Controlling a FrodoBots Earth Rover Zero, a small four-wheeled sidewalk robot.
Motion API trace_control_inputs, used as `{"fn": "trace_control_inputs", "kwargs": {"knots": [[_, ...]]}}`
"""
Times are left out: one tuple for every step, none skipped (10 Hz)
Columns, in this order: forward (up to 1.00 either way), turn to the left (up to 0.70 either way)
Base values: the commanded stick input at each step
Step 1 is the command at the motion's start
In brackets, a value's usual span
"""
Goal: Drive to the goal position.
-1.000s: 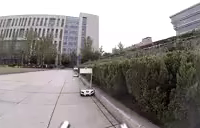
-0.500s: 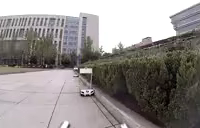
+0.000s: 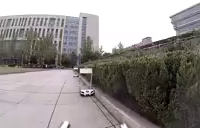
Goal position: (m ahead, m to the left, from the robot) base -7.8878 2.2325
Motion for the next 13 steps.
{"fn": "trace_control_inputs", "kwargs": {"knots": [[0.0,0.0],[0.03,0.0],[0.0,0.0],[0.02,0.0],[0.03,0.0],[0.0,0.0],[0.03,0.0],[0.04,0.0],[0.04,0.0],[0.02,0.0],[0.0,0.0],[0.0,0.0],[0.0,0.0]]}}
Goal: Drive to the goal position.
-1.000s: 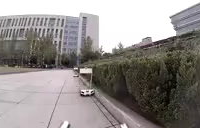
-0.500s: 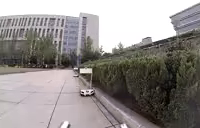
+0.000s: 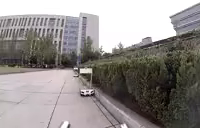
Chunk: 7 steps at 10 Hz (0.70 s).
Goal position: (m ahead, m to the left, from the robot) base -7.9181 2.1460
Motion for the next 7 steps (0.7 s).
{"fn": "trace_control_inputs", "kwargs": {"knots": [[0.0,0.0],[0.0,0.0],[0.0,0.0],[0.0,0.0],[0.02,0.0],[0.03,0.0],[0.02,0.0]]}}
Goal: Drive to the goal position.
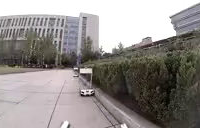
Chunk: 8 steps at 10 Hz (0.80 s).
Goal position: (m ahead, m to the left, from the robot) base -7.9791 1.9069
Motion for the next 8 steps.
{"fn": "trace_control_inputs", "kwargs": {"knots": [[0.03,0.0],[0.01,0.0],[0.04,0.0],[0.0,0.0],[0.0,0.0],[0.0,0.0],[0.0,0.0],[0.02,0.0]]}}
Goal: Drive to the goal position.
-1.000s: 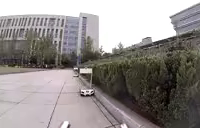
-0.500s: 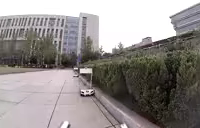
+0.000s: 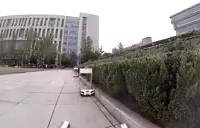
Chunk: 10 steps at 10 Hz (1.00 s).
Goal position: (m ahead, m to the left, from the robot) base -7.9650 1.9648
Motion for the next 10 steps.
{"fn": "trace_control_inputs", "kwargs": {"knots": [[0.03,0.0],[0.0,0.0],[0.0,0.0],[0.0,0.0],[0.0,0.0],[0.03,0.0],[0.0,0.0],[0.03,0.0],[0.04,0.0],[0.01,0.0]]}}
